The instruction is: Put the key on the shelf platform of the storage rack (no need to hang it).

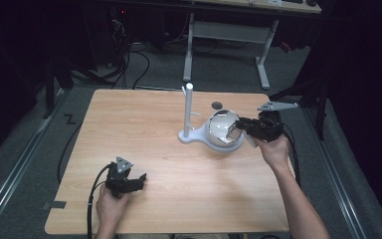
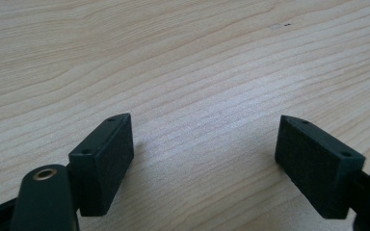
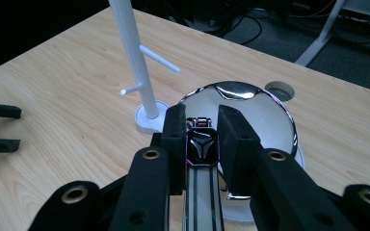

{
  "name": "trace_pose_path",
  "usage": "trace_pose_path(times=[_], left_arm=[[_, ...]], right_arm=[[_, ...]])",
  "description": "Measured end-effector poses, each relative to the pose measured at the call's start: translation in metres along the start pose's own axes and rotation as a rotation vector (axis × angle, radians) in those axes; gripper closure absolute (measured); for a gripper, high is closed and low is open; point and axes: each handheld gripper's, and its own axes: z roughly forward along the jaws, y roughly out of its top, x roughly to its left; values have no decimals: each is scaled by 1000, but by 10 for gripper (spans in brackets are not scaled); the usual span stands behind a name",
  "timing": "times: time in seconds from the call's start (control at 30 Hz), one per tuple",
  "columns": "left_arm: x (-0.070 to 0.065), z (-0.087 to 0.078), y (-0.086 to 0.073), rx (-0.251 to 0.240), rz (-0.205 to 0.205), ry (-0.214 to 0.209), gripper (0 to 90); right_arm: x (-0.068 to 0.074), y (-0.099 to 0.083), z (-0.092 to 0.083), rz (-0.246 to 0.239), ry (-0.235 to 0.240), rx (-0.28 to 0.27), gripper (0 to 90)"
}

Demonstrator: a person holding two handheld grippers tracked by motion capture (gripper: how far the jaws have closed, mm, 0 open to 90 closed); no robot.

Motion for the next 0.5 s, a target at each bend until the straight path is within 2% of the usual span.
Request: trace_pose_path(times=[0.33,0.5], left_arm=[[0,0,0,0,-1,-1,217],[0,0,0,0,-1,0,217]], right_arm=[[1,7,20,-13,-13,21,746],[0,9,30,-2,-7,42,746]])
